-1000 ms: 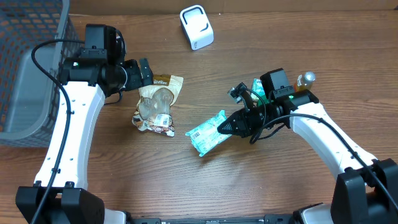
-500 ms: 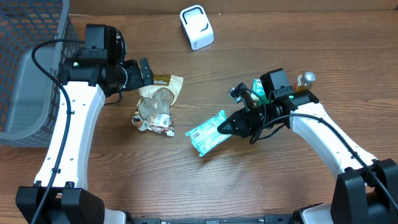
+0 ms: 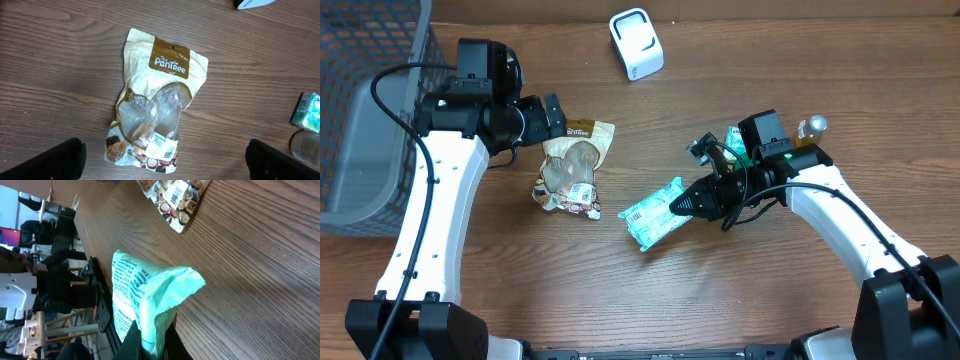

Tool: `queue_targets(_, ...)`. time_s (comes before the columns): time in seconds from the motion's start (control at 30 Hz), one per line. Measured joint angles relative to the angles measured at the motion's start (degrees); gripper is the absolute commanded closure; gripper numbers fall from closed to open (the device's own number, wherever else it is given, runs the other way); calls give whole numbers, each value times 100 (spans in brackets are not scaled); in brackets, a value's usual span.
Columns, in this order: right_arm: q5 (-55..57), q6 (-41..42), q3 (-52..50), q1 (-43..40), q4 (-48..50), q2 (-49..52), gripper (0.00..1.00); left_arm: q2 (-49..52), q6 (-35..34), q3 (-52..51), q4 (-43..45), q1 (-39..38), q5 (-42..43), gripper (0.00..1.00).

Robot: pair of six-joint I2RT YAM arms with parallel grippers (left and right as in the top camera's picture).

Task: Scan the item barcode
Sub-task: 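Carry the wipes pack up to the white scanner with the right gripper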

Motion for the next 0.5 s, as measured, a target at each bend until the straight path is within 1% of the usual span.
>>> queue_targets(0.1, 105, 184, 55, -2, -37, 0, 96, 0, 0, 0, 0, 0, 0, 0)
queue_targets(0.2, 531, 483, 321, -2, -144, 0, 96, 0, 0, 0, 0, 0, 0, 0)
queue_targets(0.37, 1268, 802, 1056, 11, -378, -2, 97, 0, 2, 0, 0, 0, 0, 1)
queue_targets(0.5, 2210, 887, 1864, 155, -752, 0, 97, 0, 2, 0, 0, 0, 0, 0)
